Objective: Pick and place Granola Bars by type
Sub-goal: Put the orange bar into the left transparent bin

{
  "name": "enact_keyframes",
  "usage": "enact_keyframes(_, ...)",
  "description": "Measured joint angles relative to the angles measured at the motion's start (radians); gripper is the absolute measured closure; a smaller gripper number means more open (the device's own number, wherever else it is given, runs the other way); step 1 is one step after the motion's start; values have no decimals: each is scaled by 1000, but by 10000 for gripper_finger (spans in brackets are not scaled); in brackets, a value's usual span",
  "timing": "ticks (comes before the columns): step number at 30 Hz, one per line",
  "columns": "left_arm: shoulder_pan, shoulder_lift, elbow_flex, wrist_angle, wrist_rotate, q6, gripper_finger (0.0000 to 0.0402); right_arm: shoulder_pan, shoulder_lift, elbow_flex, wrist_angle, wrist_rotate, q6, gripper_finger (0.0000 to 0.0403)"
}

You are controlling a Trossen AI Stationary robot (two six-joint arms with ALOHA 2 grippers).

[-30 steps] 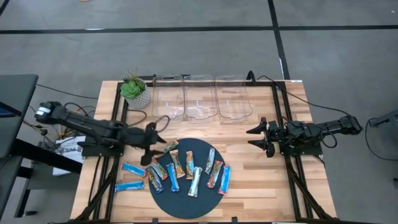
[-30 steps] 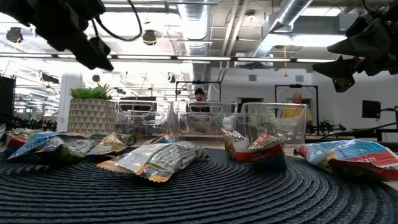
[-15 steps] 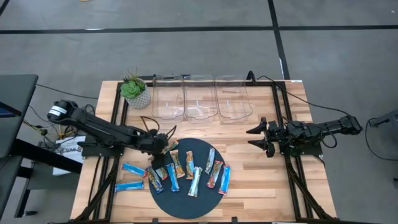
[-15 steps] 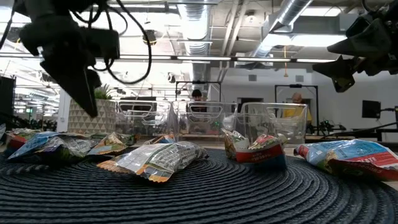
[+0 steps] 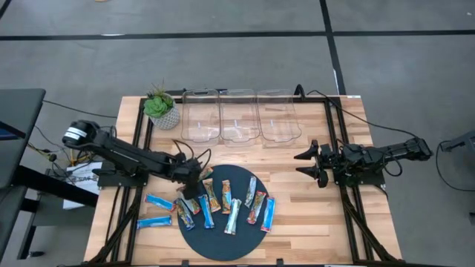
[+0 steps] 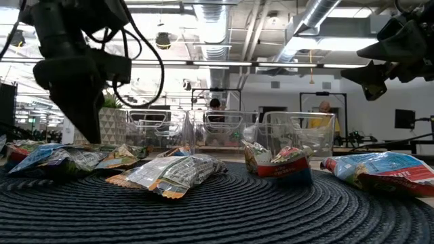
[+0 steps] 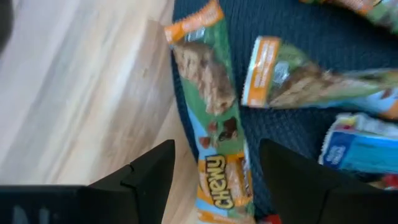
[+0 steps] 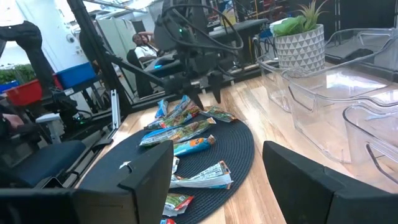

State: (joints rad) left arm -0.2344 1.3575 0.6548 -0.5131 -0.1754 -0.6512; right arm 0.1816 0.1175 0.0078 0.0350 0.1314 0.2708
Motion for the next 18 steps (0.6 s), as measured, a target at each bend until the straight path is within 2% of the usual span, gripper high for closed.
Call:
enact_keyframes(6,1,77,0,16,-7,24,173,0,0,0,1,0,0,159)
enact_keyframes(18,29,85,0,10,-25,36,178,0,0,0,0,0,0,159)
